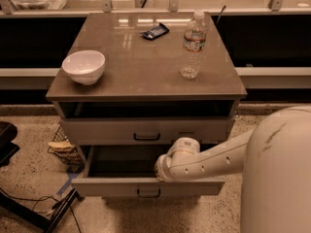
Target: Open middle drawer
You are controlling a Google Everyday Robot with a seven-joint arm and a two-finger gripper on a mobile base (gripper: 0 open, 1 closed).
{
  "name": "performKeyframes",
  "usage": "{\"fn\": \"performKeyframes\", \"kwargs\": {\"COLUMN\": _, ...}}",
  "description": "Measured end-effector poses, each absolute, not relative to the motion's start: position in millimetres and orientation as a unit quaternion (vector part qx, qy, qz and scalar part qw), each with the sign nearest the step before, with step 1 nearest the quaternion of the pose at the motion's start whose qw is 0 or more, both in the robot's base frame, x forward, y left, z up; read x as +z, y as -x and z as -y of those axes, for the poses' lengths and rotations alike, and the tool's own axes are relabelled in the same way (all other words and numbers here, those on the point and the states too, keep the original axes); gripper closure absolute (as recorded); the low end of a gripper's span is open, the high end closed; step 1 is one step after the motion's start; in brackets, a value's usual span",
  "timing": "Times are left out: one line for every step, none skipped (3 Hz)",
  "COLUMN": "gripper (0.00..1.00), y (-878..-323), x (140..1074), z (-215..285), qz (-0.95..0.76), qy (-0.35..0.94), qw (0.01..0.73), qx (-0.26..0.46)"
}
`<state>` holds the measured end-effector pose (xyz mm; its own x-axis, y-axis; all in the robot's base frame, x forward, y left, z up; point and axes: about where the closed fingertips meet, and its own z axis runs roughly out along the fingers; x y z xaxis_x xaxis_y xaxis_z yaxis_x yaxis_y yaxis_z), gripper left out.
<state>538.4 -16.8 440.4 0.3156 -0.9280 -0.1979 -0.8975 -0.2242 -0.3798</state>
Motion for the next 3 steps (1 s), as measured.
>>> {"fn": "performKeyframes", "kwargs": {"gripper": 1.00, "y": -523.0, "x": 416.5, "z": 29.6, "qz": -0.598, "qy": 0.778, "qw": 0.195, "qx": -0.015}}
{"fn": "performKeyframes", "kwargs": {"gripper": 1.00, "y": -523.0, "x": 416.6, "z": 29.6, "qz": -0.598, "qy": 0.778, "qw": 0.195, "qx": -0.015}}
{"fn": "performKeyframes", "kwargs": {"gripper": 1.00, "y": -476.8, "x": 396.6, "z": 89.4, "qz": -0.651, "qy": 0.744, "qw": 0.154, "qx": 0.008}}
